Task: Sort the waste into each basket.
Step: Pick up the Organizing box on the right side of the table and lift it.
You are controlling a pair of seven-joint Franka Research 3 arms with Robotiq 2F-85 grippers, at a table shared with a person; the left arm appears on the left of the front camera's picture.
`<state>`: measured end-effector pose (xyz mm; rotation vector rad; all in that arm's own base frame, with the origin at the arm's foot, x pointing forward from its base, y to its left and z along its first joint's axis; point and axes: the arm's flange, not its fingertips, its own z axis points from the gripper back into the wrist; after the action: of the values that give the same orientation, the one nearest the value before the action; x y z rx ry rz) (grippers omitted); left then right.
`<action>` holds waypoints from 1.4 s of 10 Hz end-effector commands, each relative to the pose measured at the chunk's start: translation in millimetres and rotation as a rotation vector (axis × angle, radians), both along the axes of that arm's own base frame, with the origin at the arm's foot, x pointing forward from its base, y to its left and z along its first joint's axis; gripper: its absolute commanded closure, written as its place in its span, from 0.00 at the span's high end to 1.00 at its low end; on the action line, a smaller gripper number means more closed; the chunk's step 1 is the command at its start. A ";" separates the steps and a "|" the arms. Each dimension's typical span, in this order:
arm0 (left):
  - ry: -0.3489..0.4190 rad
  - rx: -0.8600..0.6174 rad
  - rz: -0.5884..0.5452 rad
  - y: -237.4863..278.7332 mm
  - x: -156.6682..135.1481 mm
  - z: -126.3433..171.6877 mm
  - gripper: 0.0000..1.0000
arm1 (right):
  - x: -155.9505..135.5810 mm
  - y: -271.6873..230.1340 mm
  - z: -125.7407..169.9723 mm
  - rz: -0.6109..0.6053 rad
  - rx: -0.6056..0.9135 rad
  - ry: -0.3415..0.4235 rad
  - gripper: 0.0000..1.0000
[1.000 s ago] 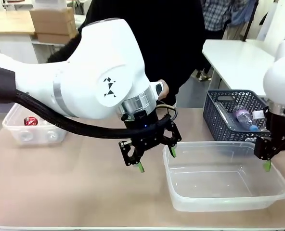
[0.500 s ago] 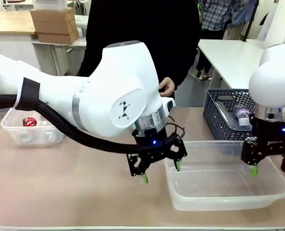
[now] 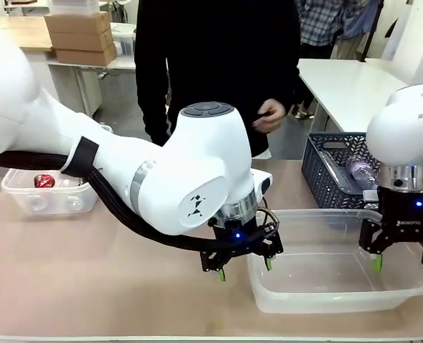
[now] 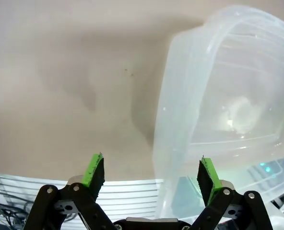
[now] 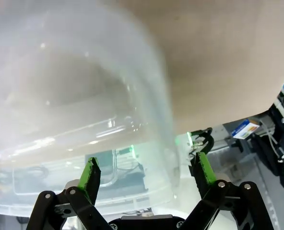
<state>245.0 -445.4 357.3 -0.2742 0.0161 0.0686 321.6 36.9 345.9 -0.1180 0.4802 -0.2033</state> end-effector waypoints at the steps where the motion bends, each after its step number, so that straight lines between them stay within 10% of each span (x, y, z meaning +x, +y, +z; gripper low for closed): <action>1: -0.039 0.004 0.001 -5.3 -1.5 -1.0 0.40 | -30.7 -8.8 -9.2 -0.043 -0.029 -0.077 0.53; 2: -0.040 -0.005 -0.001 -4.9 -2.4 0.4 0.40 | -31.0 -9.8 -9.3 -0.030 -0.024 -0.069 0.41; 3: -0.045 -0.012 0.002 -3.8 -2.2 0.6 0.00 | -30.6 -8.8 -10.1 -0.023 -0.025 -0.065 0.00; 4: -0.047 -0.016 0.003 -3.1 -2.4 1.3 0.35 | -30.1 -8.3 -10.5 -0.021 -0.024 -0.066 0.00; 5: -0.056 -0.019 0.007 -2.2 -2.5 2.0 0.00 | -29.7 -9.2 -10.6 -0.022 -0.014 -0.072 0.00; 6: -0.054 -0.027 0.017 -0.8 -1.5 3.1 0.00 | -29.8 -10.3 -10.7 -0.024 -0.004 -0.081 0.13; 14: -0.014 -0.097 0.032 31.2 7.9 49.1 0.00 | -39.9 7.9 31.0 -0.039 0.050 -0.035 0.00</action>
<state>252.4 -430.5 378.7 -0.3134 0.0012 0.0877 314.2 35.3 374.1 -0.0832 0.4382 -0.2209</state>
